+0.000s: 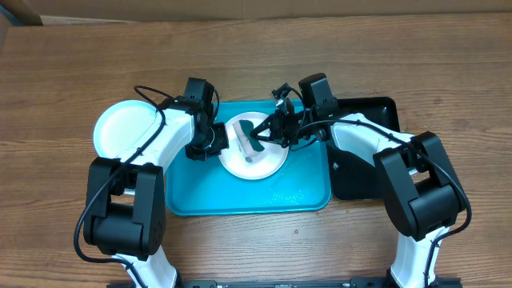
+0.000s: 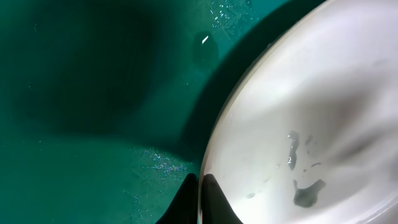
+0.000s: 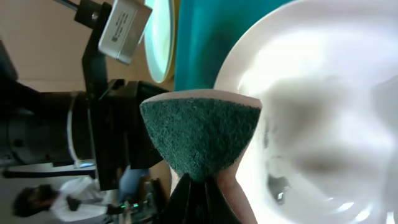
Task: Clean dirty plates on tray and stack at the side
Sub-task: 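Scrub the marked plate with the sponge while the left gripper holds it, then return the sponge to the black tray and release it with the right gripper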
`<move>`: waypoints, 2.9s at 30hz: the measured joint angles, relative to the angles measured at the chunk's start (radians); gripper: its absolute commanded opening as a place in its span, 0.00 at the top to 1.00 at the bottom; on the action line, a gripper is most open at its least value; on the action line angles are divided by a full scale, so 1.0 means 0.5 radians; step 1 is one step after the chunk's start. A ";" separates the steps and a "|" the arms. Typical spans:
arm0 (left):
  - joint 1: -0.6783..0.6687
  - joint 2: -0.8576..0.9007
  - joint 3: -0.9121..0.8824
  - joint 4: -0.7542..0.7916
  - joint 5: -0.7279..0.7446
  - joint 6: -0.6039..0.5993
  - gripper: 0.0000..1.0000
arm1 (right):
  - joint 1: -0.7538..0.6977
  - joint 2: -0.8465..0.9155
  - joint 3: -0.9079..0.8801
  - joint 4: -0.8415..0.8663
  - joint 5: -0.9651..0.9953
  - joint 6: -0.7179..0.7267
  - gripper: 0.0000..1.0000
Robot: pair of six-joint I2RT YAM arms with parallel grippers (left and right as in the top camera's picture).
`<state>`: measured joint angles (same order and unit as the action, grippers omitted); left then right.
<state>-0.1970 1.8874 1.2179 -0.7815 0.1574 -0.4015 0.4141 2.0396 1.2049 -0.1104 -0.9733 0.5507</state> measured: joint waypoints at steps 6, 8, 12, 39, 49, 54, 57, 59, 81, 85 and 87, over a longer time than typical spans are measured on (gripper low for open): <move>0.001 0.000 0.000 0.000 0.001 0.000 0.96 | 0.018 0.019 -0.011 0.023 -0.038 0.069 0.96; 0.000 0.000 0.000 0.000 0.000 0.000 0.96 | 0.039 0.047 -0.011 0.043 -0.039 0.080 0.96; 0.001 0.000 0.000 0.000 0.001 0.000 0.96 | 0.098 0.095 -0.015 0.050 -0.026 0.089 0.96; 0.001 0.000 0.000 -0.001 0.001 0.000 0.96 | -0.071 0.085 -0.180 0.219 0.192 0.078 0.96; 0.001 0.000 0.000 -0.002 0.000 0.000 0.96 | -0.146 -0.147 -0.177 0.203 0.010 0.050 0.96; 0.001 0.000 0.000 -0.004 0.000 0.000 0.96 | -0.182 -0.367 -0.159 0.005 0.001 0.002 0.96; 0.000 0.000 0.000 -0.005 0.000 0.000 0.96 | -0.279 -0.500 -0.146 -0.305 0.114 -0.078 0.96; 0.001 0.000 0.000 -0.005 0.000 0.000 0.96 | -0.378 -0.588 -0.134 -0.588 0.278 -0.160 0.96; 0.000 0.000 -0.001 0.049 -0.001 0.000 0.94 | -0.526 -0.810 -0.323 -1.164 2.238 -0.701 0.96; 0.000 0.000 -0.001 0.064 -0.001 0.000 0.94 | -0.526 -0.789 -0.407 -1.115 2.261 -0.729 0.96; 0.000 0.000 -0.001 0.069 -0.001 0.000 0.94 | -0.526 -0.789 -0.411 -1.108 2.267 -0.737 0.94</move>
<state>-0.1970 1.8874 1.2175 -0.7471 0.1570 -0.4015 0.1513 1.6451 0.9993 -0.6643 0.1604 0.1822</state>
